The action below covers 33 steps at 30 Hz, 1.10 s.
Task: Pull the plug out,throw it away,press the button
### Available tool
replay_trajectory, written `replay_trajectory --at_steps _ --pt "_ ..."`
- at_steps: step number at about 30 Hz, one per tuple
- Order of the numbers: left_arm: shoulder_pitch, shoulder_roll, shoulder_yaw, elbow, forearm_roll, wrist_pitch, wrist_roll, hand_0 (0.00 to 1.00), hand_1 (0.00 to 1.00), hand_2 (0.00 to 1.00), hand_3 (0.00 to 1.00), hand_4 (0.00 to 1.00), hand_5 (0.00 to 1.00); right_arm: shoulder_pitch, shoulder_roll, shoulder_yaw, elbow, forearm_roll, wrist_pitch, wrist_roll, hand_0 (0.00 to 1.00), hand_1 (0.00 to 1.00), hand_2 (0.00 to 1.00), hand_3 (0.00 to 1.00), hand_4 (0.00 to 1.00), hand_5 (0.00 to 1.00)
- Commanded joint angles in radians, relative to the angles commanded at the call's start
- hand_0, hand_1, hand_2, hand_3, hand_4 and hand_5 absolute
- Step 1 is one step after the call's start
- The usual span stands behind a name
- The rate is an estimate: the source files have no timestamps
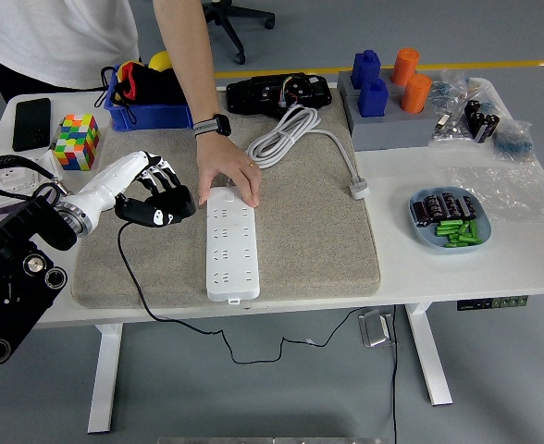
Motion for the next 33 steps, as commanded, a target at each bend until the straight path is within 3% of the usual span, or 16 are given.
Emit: replay_trajectory --at_steps 6,10,14,15,20,21,26,27,33 --pt "-0.028 -0.016 0.004 0.125 -0.010 0.018 -0.038 0.533 0.330 0.332 0.490 0.746 0.002 0.000 -0.001 -0.001 0.000 0.000 0.001 0.000 0.775 0.739 0.736 0.742 0.793 0.698" --pt "-0.036 -0.026 0.009 0.179 -0.030 0.016 -0.054 0.550 0.330 0.330 0.492 0.757 0.002 0.001 -0.001 -0.004 0.001 0.002 0.000 0.000 0.776 0.740 0.736 0.742 0.793 0.698" --pt "-0.035 -0.033 0.014 0.201 -0.051 0.017 -0.061 0.550 0.330 0.330 0.492 0.757 0.002 0.001 -0.003 -0.006 -0.001 0.001 0.000 0.000 0.776 0.740 0.736 0.742 0.793 0.698" --pt "-0.033 -0.035 0.012 0.203 -0.055 0.015 -0.063 0.617 0.404 0.398 0.563 0.769 0.002 0.001 -0.004 -0.007 -0.001 0.001 0.001 0.000 0.776 0.740 0.736 0.743 0.793 0.698" --pt "-0.018 -0.043 0.000 0.203 -0.064 0.013 -0.072 0.617 0.404 0.398 0.563 0.769 0.002 0.002 -0.007 -0.009 0.000 0.001 0.000 0.000 0.776 0.740 0.736 0.743 0.793 0.698" --pt "-0.015 -0.042 0.001 0.199 -0.074 0.012 -0.070 0.684 0.630 0.585 0.724 0.893 0.002 0.002 -0.006 -0.009 0.000 0.001 0.000 0.000 0.775 0.739 0.736 0.742 0.793 0.699" --pt "-0.009 -0.040 0.001 0.182 -0.092 -0.014 -0.040 0.684 0.630 0.585 0.724 0.893 0.002 0.001 -0.006 -0.009 0.000 0.002 0.000 0.000 0.775 0.739 0.736 0.742 0.793 0.699" --pt "-0.007 -0.040 0.000 0.179 -0.091 -0.017 -0.036 0.763 0.823 0.830 0.885 0.972 0.002 0.001 -0.006 -0.010 0.001 0.002 0.000 0.000 0.775 0.740 0.736 0.742 0.793 0.699" --pt "0.001 -0.039 -0.009 0.157 -0.079 -0.022 -0.024 0.776 0.843 0.865 0.900 0.998 0.002 -0.001 -0.006 -0.009 0.001 0.001 0.000 0.000 0.776 0.740 0.736 0.742 0.793 0.701"
